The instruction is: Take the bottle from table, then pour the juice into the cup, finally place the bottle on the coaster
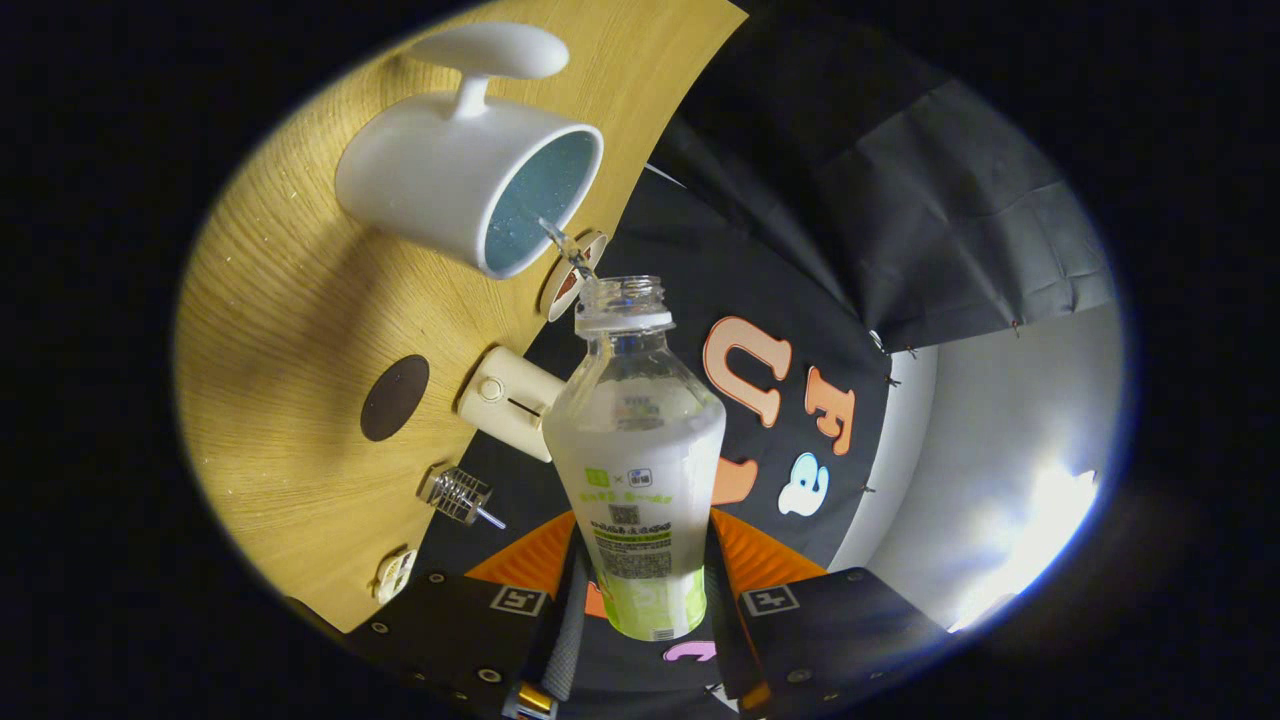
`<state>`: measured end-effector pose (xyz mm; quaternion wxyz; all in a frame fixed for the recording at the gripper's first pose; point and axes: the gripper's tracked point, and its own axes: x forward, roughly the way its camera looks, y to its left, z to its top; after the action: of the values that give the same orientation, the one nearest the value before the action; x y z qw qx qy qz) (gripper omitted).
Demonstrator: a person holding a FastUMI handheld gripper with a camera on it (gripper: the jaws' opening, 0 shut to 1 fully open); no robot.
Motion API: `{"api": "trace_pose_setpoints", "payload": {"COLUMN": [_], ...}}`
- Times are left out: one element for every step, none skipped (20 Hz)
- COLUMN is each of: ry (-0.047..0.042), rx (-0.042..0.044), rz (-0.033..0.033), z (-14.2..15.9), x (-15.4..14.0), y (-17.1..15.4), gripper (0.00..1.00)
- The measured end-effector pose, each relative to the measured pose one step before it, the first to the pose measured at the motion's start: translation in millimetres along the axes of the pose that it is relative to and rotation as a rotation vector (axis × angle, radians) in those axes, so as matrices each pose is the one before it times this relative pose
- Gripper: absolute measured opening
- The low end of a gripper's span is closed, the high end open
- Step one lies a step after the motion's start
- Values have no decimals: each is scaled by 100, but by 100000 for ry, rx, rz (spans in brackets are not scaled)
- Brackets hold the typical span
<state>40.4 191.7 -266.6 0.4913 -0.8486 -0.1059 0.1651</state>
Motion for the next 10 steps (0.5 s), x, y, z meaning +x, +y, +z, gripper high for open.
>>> {"api": "trace_pose_setpoints", "payload": {"ry": [-589, -172, -195, 38, -383, -297, -499, -493, -341, -1251], "rx": [-1611, -793, -583, -317, -284, -536, -697, -661, -945, -1703], "rz": [-491, -307, 4, -416, -427, -487, -517, -540, -52, -435], "z": [-5, -100, -78, -259, -60, -18, 81, 47, -5, 115], "x": [-86, 38, 162, 259, 133, -7, 19, 99, 82, 196], "y": [-181, 367, 132, -27, -132, -126, -314, -281, -68, -191], "gripper": [56, 56, 56, 56, 56, 56, 56, 56, 56, 56]}}
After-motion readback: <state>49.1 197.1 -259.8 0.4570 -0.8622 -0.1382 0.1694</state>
